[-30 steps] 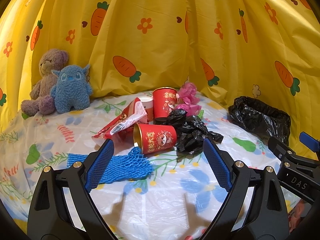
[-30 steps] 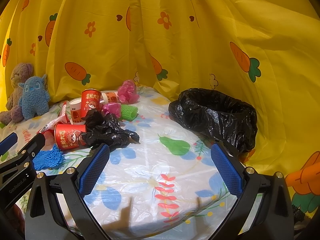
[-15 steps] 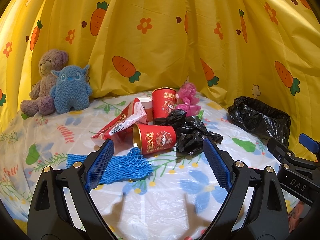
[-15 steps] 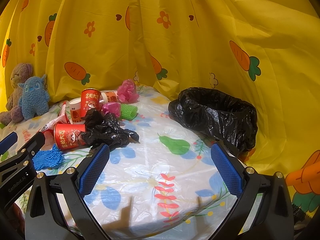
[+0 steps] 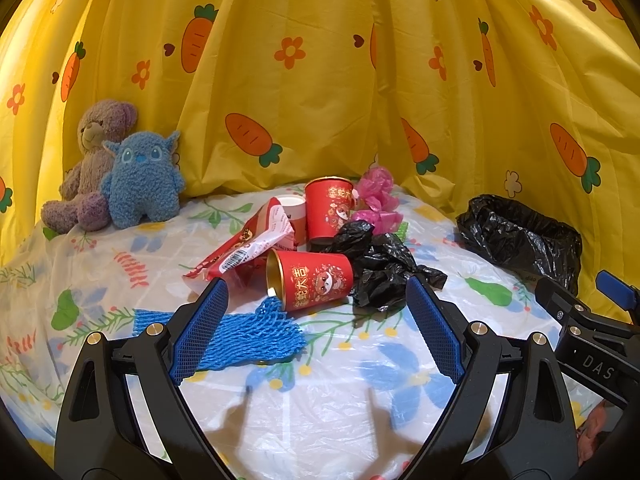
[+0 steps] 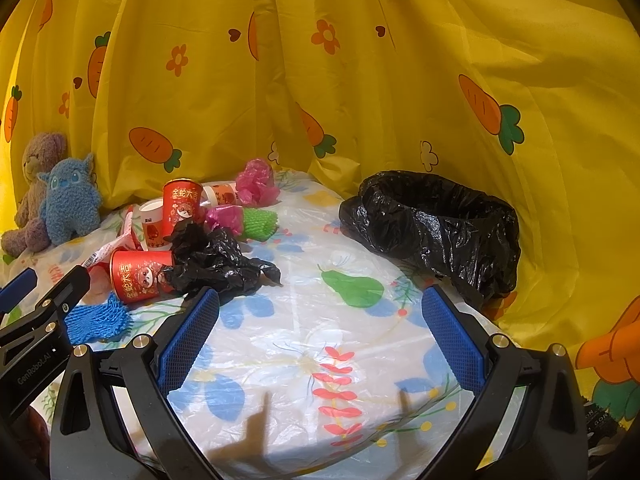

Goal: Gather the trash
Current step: 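Reach the left tool to the tipped red cup and close on its rim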

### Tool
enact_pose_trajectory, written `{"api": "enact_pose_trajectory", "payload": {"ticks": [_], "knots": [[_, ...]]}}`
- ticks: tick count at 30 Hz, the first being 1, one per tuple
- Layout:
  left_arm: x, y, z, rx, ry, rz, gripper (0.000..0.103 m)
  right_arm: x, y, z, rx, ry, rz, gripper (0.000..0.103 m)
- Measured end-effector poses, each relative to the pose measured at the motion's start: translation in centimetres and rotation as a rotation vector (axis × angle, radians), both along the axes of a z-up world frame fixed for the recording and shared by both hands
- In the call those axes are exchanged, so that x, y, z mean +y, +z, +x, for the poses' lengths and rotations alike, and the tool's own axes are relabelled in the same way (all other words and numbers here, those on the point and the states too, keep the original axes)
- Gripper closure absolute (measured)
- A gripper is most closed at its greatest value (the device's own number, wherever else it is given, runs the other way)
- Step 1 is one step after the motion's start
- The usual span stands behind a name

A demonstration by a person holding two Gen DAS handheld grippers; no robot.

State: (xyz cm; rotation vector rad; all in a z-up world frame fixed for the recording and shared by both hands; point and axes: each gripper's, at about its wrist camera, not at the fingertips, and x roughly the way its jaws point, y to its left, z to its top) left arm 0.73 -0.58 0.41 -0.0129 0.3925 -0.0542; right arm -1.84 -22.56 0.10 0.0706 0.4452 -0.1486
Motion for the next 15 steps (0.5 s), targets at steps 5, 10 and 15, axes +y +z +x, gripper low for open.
{"api": "enact_pose_trajectory", "payload": {"ticks": [5,10,15], "knots": [[0.7,-0.1,0.4,0.002,0.008,-0.010,0.014,0.4,-0.2,0.6,0.003,0.018,0.010,0.005],[2.4,-0.5,1.1,0.008,0.038,-0.020,0.015,1.7,-0.7,1.9,0.020,0.073,0.006,0.005],[5.1,-0.5,1.7,0.003,0.104,-0.047,0.018,3.7,-1.2,3.9,0.029,0.155,0.005,0.005]]}}
